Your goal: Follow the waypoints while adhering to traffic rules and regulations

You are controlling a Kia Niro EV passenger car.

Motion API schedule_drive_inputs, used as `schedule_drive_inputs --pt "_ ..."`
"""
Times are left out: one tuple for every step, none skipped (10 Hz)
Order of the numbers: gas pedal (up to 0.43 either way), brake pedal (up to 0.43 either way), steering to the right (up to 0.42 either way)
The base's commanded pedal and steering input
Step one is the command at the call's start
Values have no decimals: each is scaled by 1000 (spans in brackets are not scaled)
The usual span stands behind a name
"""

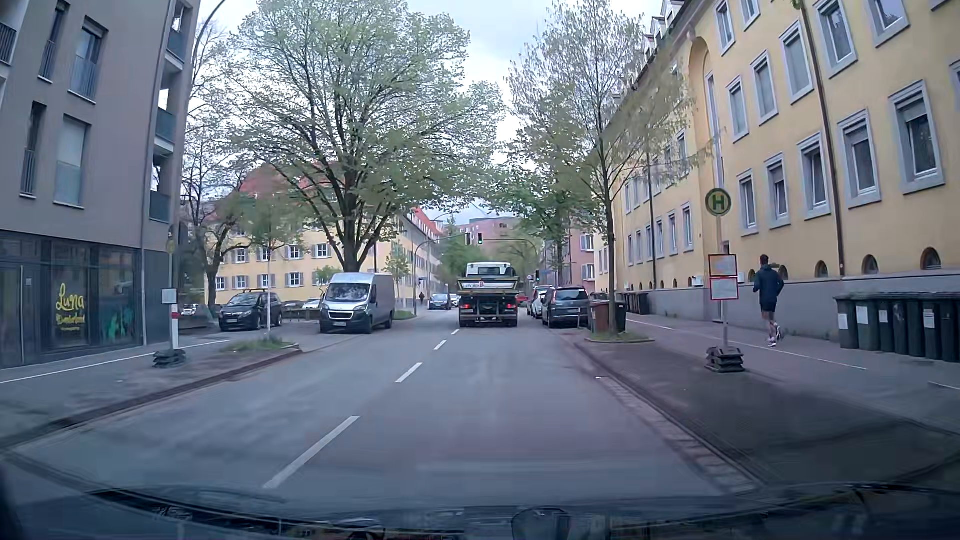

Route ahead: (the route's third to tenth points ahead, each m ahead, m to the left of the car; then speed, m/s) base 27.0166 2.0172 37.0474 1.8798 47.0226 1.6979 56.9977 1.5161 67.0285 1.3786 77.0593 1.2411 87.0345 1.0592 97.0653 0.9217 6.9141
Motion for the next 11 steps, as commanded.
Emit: schedule_drive_inputs --pt "98 0 -2" --pt "98 0 -3" --pt "98 0 -2" --pt "98 0 -3" --pt "98 0 -3" --pt "98 0 -2" --pt "98 0 -3" --pt "98 0 -3" --pt "98 0 -3" --pt "110 0 -2" --pt "110 0 -2"
